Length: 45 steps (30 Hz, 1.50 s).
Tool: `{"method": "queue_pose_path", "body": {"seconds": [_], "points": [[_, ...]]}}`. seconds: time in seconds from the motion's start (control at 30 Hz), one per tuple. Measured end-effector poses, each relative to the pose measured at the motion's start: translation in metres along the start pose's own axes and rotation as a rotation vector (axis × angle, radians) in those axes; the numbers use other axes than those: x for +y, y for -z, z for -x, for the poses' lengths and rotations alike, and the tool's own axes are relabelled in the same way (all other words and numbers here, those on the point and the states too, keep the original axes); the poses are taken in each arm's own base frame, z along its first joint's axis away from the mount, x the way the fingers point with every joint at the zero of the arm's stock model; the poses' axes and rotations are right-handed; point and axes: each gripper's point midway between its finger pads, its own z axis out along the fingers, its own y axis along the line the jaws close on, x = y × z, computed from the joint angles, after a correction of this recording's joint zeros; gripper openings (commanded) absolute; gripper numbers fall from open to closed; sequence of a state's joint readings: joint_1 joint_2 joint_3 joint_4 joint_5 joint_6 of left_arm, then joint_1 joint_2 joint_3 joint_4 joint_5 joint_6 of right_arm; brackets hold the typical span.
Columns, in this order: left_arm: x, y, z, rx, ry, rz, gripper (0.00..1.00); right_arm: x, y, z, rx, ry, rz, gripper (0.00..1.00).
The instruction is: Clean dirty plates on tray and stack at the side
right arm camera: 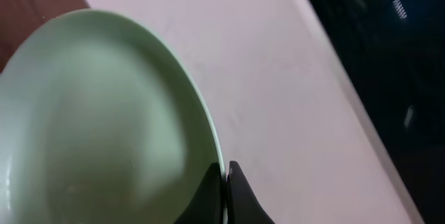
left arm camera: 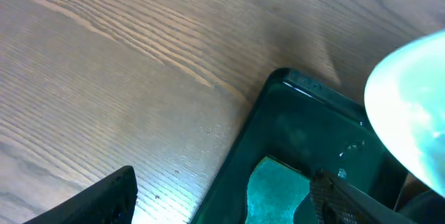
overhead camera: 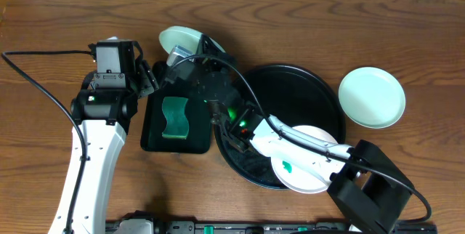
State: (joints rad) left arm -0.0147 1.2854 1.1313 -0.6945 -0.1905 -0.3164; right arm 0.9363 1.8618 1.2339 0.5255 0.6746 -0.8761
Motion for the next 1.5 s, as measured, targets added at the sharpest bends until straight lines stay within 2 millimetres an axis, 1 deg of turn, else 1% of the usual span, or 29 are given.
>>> {"method": "queue_pose_path", "body": {"seconds": [0.2, 0.5, 0.8, 1.07, 1.5], "points": [[0.0, 0.0, 0.0, 0.0, 0.0, 0.0, 0.8, 0.005, 0.0, -0.008, 0.034, -0.032, 0.015, 0.01], [0.0, 0.0, 0.0, 0.0, 0.0, 0.0, 0.8, 0.024, 0.002, -0.027, 0.107, -0.033, 0.085, 0.01], [0.0, 0.0, 0.0, 0.0, 0.0, 0.0, 0.8, 0.027, 0.003, -0.03, 0.118, -0.038, 0.094, 0.01], [0.0, 0.0, 0.0, 0.0, 0.0, 0.0, 0.8, 0.035, 0.005, -0.039, 0.151, -0.003, 0.128, 0.01], [0.0, 0.0, 0.0, 0.0, 0.0, 0.0, 0.8, 0.035, 0.005, -0.038, 0.149, 0.007, 0.126, 0.01]]}}
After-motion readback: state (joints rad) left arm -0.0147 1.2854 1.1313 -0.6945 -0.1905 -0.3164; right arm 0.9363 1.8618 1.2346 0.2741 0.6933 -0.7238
